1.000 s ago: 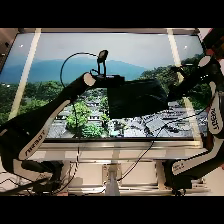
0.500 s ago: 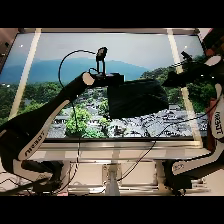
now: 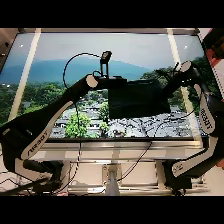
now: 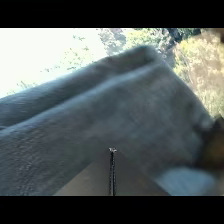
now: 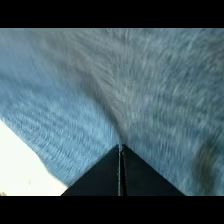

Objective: Fold the clothes and pants, and hang the long-sleeved shirts on hangers.

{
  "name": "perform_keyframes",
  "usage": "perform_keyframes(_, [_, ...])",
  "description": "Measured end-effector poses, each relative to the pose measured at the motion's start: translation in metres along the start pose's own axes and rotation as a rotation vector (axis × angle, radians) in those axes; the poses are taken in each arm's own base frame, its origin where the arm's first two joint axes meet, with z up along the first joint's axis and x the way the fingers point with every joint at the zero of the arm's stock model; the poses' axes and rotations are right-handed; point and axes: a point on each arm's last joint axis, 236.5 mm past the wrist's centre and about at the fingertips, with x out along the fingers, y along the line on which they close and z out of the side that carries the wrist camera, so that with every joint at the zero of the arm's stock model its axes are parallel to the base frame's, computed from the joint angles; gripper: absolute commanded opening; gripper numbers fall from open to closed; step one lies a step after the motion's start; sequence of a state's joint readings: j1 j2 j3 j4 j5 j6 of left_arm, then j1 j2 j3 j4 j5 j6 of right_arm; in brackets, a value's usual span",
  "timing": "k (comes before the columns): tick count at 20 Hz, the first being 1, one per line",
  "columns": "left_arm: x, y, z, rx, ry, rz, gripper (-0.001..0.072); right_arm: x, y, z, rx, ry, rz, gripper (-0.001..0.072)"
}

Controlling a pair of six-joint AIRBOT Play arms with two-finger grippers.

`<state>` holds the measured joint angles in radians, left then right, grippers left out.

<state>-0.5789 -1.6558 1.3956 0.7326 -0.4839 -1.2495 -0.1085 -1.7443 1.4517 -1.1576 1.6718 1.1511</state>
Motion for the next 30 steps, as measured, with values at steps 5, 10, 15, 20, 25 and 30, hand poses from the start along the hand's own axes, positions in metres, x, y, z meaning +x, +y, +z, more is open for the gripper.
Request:
perform_keyframes(5, [-0.001,0.003,-0.001,-0.003,0.010,0.000,0.0015,-0.004,-0.018,-0.051,0.064,0.048,-0.013,0.0048])
perform_keyframes(10, [-0.002,0.005,-0.005,-0.008,0.030,-0.003,0.0016,-0.053,-0.034,-0.046,0.114,-0.223,-0.027,0.0509])
perform_keyframes(15, [-0.004,0.007,-0.007,-0.013,0.047,-0.005,0.0015,-0.107,-0.088,-0.054,0.288,-0.504,-0.074,0.0553])
perform_keyframes(20, [-0.004,0.007,-0.009,-0.013,0.055,-0.007,0.0016,-0.089,-0.116,-0.053,0.486,-0.612,0.125,0.0643])
perform_keyframes(25, [-0.004,0.007,-0.009,-0.014,0.058,-0.008,0.0015,-0.041,-0.102,-0.011,0.518,-0.587,0.299,0.0677])
perform_keyframes(30, [-0.004,0.007,-0.009,-0.014,0.058,-0.008,0.0016,0.002,-0.067,0.047,0.526,-0.564,0.376,0.0677])
